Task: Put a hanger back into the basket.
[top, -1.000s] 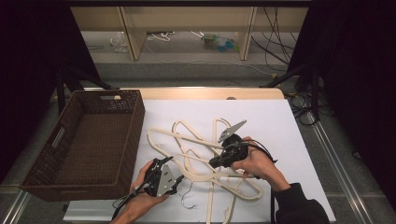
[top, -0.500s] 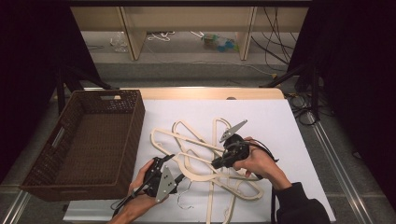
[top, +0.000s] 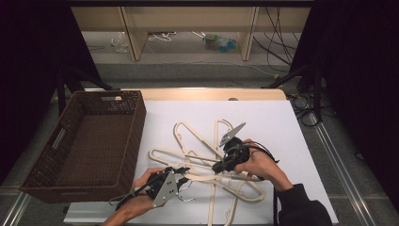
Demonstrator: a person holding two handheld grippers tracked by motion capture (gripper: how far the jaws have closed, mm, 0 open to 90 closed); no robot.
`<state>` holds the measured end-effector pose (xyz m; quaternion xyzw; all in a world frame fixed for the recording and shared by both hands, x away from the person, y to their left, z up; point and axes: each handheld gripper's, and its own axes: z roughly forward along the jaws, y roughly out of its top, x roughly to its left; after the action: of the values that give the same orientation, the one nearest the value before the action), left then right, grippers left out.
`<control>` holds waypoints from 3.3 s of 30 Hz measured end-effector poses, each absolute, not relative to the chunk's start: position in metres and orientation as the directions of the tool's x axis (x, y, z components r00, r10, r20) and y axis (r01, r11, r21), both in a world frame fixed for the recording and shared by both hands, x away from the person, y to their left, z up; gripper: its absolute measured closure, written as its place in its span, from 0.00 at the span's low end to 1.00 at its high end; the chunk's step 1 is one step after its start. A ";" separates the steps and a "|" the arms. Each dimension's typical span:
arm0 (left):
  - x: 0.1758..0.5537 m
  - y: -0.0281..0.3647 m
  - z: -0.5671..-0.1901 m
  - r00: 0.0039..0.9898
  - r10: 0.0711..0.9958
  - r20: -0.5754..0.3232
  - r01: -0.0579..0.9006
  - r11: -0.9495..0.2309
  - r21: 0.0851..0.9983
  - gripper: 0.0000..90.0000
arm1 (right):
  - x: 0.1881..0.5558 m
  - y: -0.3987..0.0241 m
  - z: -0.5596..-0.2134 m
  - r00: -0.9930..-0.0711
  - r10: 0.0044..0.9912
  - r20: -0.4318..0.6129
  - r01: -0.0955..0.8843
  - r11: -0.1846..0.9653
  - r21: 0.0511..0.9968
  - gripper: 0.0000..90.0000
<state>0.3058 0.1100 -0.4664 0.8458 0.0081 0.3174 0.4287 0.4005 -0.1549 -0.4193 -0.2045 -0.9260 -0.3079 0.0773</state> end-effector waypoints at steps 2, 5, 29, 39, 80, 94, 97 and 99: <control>0.308 0.109 -0.462 0.792 0.257 0.554 -0.283 -0.649 0.706 0.82 | 0.401 -0.155 -0.419 -0.906 0.329 0.267 0.424 0.728 0.539 0.94; 0.310 0.109 -0.456 0.788 0.238 0.568 -0.294 -0.664 0.687 0.85 | 0.401 -0.155 -0.419 -0.907 0.325 0.266 0.420 0.725 0.546 0.94; 0.348 0.101 -0.396 0.784 0.397 0.478 -0.128 -0.649 0.750 0.96 | 0.381 -0.231 -0.337 -0.815 0.577 0.054 0.385 0.470 0.794 0.51; 0.363 0.113 -0.378 0.783 0.572 0.246 0.085 -0.490 0.868 0.96 | 0.373 -0.239 -0.347 -0.785 0.619 0.030 0.359 0.415 0.836 0.42; 0.339 0.190 -0.273 0.716 0.698 -0.011 0.323 -0.318 0.892 0.96 | 0.340 -0.224 -0.402 -0.825 0.565 0.019 0.351 0.486 0.801 0.41; 0.336 0.224 -0.243 0.697 0.708 -0.114 0.354 -0.202 0.913 0.96 | 0.339 -0.223 -0.406 -0.831 0.556 0.025 0.354 0.493 0.795 0.41; 0.336 0.232 -0.236 0.685 0.722 -0.103 0.356 -0.208 0.911 0.96 | 0.338 -0.223 -0.406 -0.830 0.558 0.027 0.356 0.491 0.795 0.41; 0.337 0.239 -0.232 0.673 0.735 -0.085 0.354 -0.219 0.909 0.96 | 0.338 -0.223 -0.406 -0.830 0.558 0.025 0.355 0.492 0.795 0.41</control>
<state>0.3369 0.2394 -0.2321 0.7581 0.3588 0.1861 0.5118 0.3382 -0.2234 -0.4065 -0.2666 -0.8555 -0.4277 -0.1187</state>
